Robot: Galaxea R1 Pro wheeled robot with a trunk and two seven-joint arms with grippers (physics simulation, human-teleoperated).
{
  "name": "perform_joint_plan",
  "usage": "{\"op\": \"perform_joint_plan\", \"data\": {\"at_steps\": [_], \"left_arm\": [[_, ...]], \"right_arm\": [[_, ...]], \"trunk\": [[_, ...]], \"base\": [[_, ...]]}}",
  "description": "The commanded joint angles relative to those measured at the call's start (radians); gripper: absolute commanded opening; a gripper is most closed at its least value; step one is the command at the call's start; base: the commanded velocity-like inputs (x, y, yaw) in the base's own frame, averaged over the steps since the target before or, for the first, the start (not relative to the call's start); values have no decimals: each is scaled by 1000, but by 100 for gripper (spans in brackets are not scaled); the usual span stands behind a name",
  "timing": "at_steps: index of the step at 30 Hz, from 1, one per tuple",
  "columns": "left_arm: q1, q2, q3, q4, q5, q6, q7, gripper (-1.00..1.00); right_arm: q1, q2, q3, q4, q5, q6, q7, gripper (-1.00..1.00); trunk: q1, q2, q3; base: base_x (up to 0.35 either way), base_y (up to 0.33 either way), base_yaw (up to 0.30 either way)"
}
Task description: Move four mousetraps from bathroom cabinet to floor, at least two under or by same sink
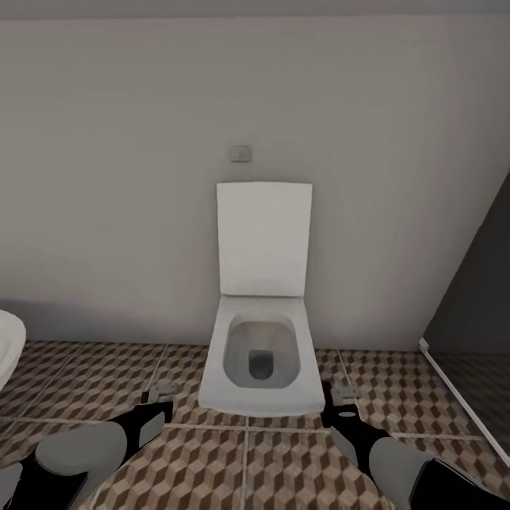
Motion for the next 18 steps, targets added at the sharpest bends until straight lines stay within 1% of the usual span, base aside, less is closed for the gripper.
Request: {"op": "perform_joint_plan", "data": {"at_steps": [1, 6, 18], "left_arm": [[-1, 1, -5, -4, -3, 2, 5, -100], [-1, 1, -5, -4, -3, 2, 5, -100], [-1, -1, -5, -4, -3, 2, 5, -100]], "right_arm": [[-1, 0, 9, -1, -8, 2, -5, -100], [-1, 1, 9, -2, -9, 2, -5, -100], [-1, 3, 9, -3, -7, 2, -5, -100]], "trunk": [[0, -1, -4], [2, -2, -19], [8, -5, -65]], "base": [[1, 0, -156], [0, 0, -148], [0, 0, -10]]}}
